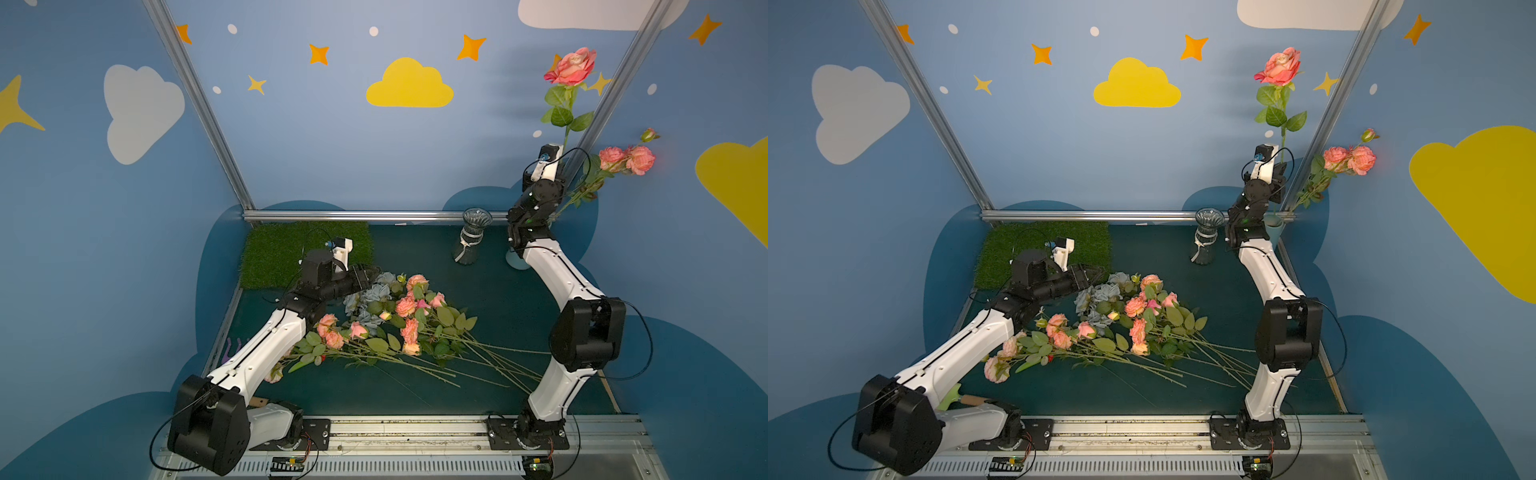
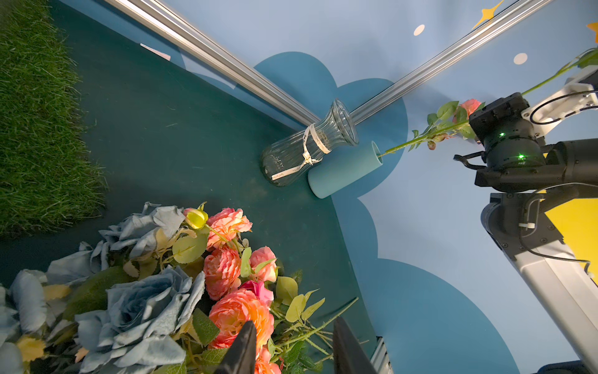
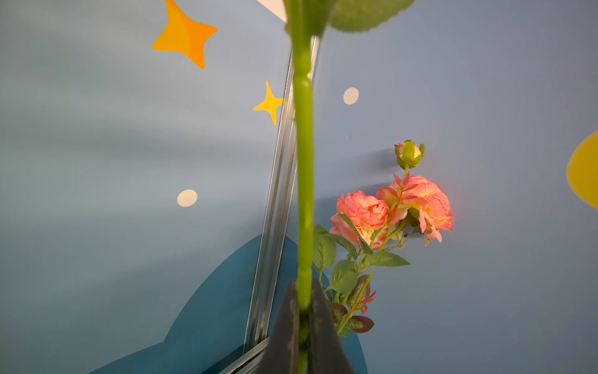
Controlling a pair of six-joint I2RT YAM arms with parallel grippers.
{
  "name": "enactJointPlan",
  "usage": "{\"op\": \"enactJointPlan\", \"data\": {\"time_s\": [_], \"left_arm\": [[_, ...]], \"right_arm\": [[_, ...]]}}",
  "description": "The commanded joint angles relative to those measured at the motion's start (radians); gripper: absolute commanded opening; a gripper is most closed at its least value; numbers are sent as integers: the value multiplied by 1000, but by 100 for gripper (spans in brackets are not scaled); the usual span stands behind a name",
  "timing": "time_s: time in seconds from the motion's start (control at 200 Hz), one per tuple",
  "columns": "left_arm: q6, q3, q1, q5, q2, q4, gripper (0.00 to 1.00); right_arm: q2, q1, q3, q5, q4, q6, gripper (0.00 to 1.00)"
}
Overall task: Place the pink flowers into the vase
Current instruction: Place the flower in the vase.
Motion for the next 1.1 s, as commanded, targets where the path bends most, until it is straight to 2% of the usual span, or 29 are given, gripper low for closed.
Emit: {"op": "enactJointPlan", "data": {"time_s": [0.0, 0.365, 0.451, 0.571, 0.746, 0.796, 0.901, 1.091], "left_arm": [[-2, -14, 4, 17, -8, 25, 40], [0, -16, 6, 17, -16, 22, 40], [-3, -18, 5, 18, -13, 25, 40], [-2, -16, 5, 17, -13, 22, 40], [-5, -13, 5, 17, -9, 15, 43], [-5, -14, 5, 15, -11, 13, 46], [-8, -12, 5, 9, -13, 4, 60], [-18, -18, -3, -23, -22, -8, 64]], "right_arm": [[19, -10, -11, 38, 24, 59, 0], [120, -29, -13, 149, 7, 127, 0], [140, -36, -10, 160, -64, 157, 0], [156, -50, -1, 184, -161, 260, 0], [163, -81, 40, 190, -399, 437, 0], [165, -83, 48, 185, -427, 454, 9], [166, -84, 55, 172, -458, 459, 29], [130, -60, 57, 169, -554, 485, 43]]}}
